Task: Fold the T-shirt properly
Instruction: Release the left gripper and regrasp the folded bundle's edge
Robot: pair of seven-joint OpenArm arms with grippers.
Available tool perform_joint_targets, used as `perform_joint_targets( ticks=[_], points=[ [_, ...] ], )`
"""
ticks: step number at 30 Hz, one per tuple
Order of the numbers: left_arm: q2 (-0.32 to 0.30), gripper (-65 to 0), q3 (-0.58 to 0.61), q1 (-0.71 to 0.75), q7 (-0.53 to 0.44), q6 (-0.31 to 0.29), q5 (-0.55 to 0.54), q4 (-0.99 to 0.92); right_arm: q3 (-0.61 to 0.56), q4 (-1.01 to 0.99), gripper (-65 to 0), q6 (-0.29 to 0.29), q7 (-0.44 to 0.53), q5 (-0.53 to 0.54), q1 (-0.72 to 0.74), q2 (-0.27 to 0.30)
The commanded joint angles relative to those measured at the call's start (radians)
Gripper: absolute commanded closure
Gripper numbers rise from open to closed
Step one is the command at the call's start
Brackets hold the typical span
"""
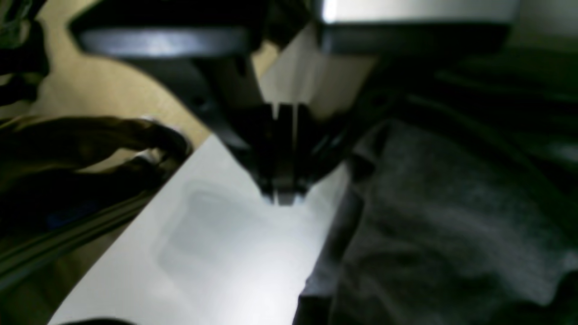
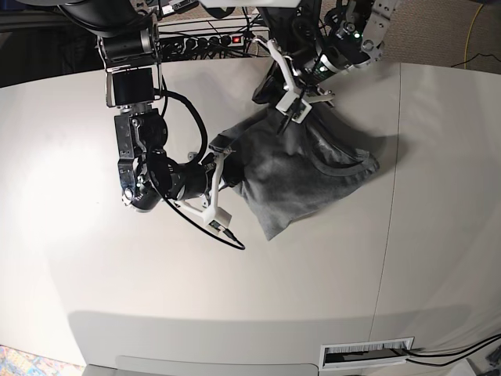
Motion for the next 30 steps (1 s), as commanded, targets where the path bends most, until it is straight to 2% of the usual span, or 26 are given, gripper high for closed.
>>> perform_joint_targets(
  ticks=[1,3,6,11,15,19,23,26,30],
  points=[
    [0.003,0.0,0.000,-0.001,-0.033,0.001,0.001,0.007,0.002,0.014,0.0,0.001,0.014,0.002,0.024,0.005],
    [0.002,0.0,0.000,0.000,-0.035,0.026,0.022,-0.008,0.002,0.014,0.0,0.001,0.014,0.002,0.024,0.005],
    [0.003,0.0,0.000,0.003,-0.035,0.027,0.058,-0.035,0.002,0.014,0.0,0.001,0.014,0.002,0.024,0.005],
    [-0.016,0.0,-0.001,0.008,-0.013,0.044,0.235,-0.073,0.002,0.014,0.0,0.001,0.013,0.001,0.024,0.006],
    [-0.066,0.0,-0.001,0.008,0.037,0.111,0.340,-0.072,0.002,0.014,0.0,0.001,0.013,-0.002,0.024,0.006],
    [-0.129,0.0,-0.001,0.008,0.035,0.216,0.420,-0.072,0.002,0.014,0.0,0.001,0.009,-0.001,0.024,0.006],
    [-0.185,0.0,-0.001,0.007,0.027,0.296,0.489,-0.072,0.002,0.014,0.0,0.001,-0.007,0.005,0.022,0.005],
    [-0.229,0.0,-0.001,0.005,-0.011,0.351,0.500,-0.072,0.002,0.014,0.0,0.001,-0.040,0.066,0.021,0.006],
    [-0.270,0.0,-0.001,-0.016,-0.046,0.388,0.500,-0.072,0.002,0.014,0.0,0.001,-0.040,0.256,0.021,0.006]
  ],
)
